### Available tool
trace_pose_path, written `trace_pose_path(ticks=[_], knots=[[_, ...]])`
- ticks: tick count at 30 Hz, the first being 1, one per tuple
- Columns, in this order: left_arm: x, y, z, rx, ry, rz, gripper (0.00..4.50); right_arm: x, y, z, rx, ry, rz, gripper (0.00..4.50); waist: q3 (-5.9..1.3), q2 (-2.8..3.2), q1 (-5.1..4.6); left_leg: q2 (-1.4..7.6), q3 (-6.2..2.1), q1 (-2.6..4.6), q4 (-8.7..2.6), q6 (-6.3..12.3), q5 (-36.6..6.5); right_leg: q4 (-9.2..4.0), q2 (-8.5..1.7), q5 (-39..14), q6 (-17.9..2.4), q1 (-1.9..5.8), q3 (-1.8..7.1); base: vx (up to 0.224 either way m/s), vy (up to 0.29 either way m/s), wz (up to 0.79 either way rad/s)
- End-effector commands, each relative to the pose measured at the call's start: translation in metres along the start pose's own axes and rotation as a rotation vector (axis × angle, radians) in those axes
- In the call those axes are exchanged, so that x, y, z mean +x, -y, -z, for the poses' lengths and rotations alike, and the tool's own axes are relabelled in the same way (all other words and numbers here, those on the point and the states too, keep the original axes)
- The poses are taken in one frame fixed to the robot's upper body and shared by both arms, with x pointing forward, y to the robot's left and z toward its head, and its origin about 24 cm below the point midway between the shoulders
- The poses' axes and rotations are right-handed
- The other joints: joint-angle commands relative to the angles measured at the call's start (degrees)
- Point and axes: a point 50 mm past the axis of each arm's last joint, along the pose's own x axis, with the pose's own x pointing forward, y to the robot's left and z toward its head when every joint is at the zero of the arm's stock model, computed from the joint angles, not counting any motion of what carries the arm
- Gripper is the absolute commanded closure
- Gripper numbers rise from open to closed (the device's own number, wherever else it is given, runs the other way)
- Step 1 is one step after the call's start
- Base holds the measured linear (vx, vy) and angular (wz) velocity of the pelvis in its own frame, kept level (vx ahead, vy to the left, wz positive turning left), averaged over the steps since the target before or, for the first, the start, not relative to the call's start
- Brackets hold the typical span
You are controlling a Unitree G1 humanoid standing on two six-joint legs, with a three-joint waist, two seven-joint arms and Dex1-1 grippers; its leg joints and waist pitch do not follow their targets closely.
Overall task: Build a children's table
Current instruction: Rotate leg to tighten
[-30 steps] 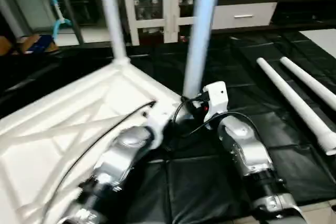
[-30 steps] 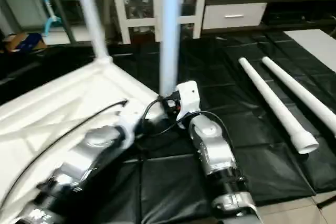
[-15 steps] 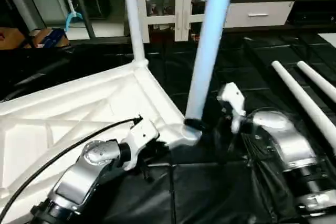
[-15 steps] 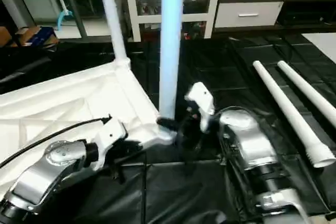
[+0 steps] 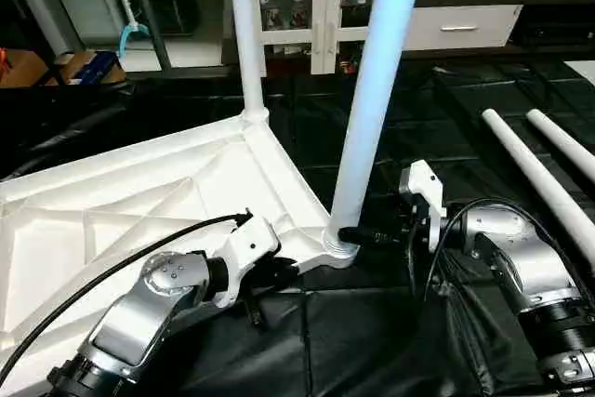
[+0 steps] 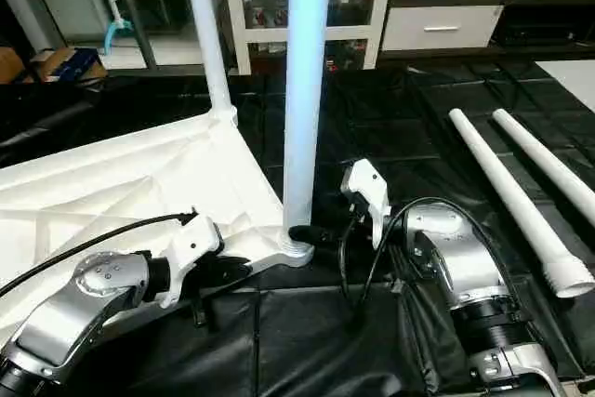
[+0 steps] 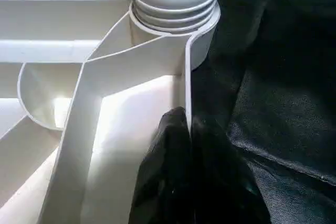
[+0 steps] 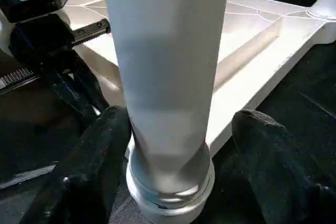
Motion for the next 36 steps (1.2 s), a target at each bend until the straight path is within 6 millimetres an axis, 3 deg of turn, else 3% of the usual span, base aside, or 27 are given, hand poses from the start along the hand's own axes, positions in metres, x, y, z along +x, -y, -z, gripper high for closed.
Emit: trace_pose_path(ticks=[1,12,18,24,27,28,30,31,32,36], knots=[[0.001,0.007,-0.005,0.014,0.022,0.053,4.50,-0.001,-0.001,0.000,0.011,0.004,-0.016,1.56,-3.22,-0.54,-0.06,3.32,-1.61,0.77,-4.15,4.43,-10.26,-2.98,-2.84,-10.89,-14.00,2.51,2.27,0.000,0.000,0.00],[0.001,0.008,-0.004,0.011,0.019,0.067,4.50,0.000,-0.004,0.000,0.043,0.029,-0.048,2.49,-3.22,-0.61,0.19,3.28,-1.62,0.73,-4.11,4.03,-10.37,-3.02,-2.90,-11.80,-13.62,2.57,2.30,0.000,0.000,0.00],[0.001,0.009,-0.005,0.009,0.020,0.076,4.50,0.000,-0.007,0.003,0.063,0.031,-0.073,2.59,-3.22,-0.58,0.25,3.32,-1.63,0.74,-4.08,4.36,-10.00,-2.99,-2.91,-11.61,-13.75,2.57,2.29,0.000,0.000,0.00],[0.002,0.007,-0.004,0.009,0.014,0.061,4.50,0.001,-0.003,0.003,0.066,0.047,-0.009,2.60,-3.11,-0.56,0.18,3.31,-1.67,0.80,-4.19,3.41,-11.71,-3.21,-2.89,-13.92,-13.13,2.42,2.32,0.000,0.000,0.00],[0.009,-0.002,-0.004,0.002,-0.006,-0.032,4.50,0.008,0.009,0.008,0.048,0.034,0.178,2.61,-3.01,-0.54,0.02,3.25,-1.60,0.82,-4.19,2.67,-12.55,-3.36,-2.90,-15.14,-12.85,2.11,2.38,0.000,0.000,0.00],[0.014,-0.008,-0.004,-0.008,-0.020,-0.090,4.50,0.013,0.013,0.011,0.065,0.040,0.262,2.61,-2.88,-0.80,-0.12,3.10,-1.67,0.75,-4.32,2.03,-13.56,-3.63,-2.91,-17.31,-12.17,2.20,2.33,0.000,0.000,0.00],[0.024,-0.018,-0.006,-0.026,-0.042,-0.197,4.50,0.022,0.017,0.012,0.092,0.060,0.386,2.61,-2.65,-0.73,-0.55,2.93,-1.81,1.16,-4.49,-0.03,-16.85,-4.26,-2.87,-23.68,-9.99,1.81,2.26,0.000,0.000,0.00],[0.029,-0.023,-0.008,-0.052,-0.049,-0.258,4.50,0.028,0.019,0.013,0.115,0.070,0.467,2.62,-2.70,-0.53,-0.52,2.92,-2.01,1.16,-4.53,-0.50,-17.33,-4.20,-2.99,-24.41,-9.56,1.89,2.18,0.000,0.000,0.00],[0.036,-0.027,-0.011,-0.079,-0.048,-0.308,4.50,0.034,0.020,0.013,0.135,0.081,0.545,2.62,-2.56,-0.74,-0.83,2.99,-2.01,1.04,-4.66,-1.14,-18.08,-4.51,-2.95,-25.13,-8.81,1.79,2.23,0.000,0.000,0.00],[0.055,-0.039,-0.021,-0.168,-0.038,-0.490,4.50,0.057,0.016,0.017,0.172,0.068,0.764,2.63,-2.63,-0.73,-1.64,2.57,-2.08,0.97,-4.63,-1.02,-19.51,-5.05,-2.86,-26.60,-7.37,1.53,2.01,0.000,0.000,0.00]])
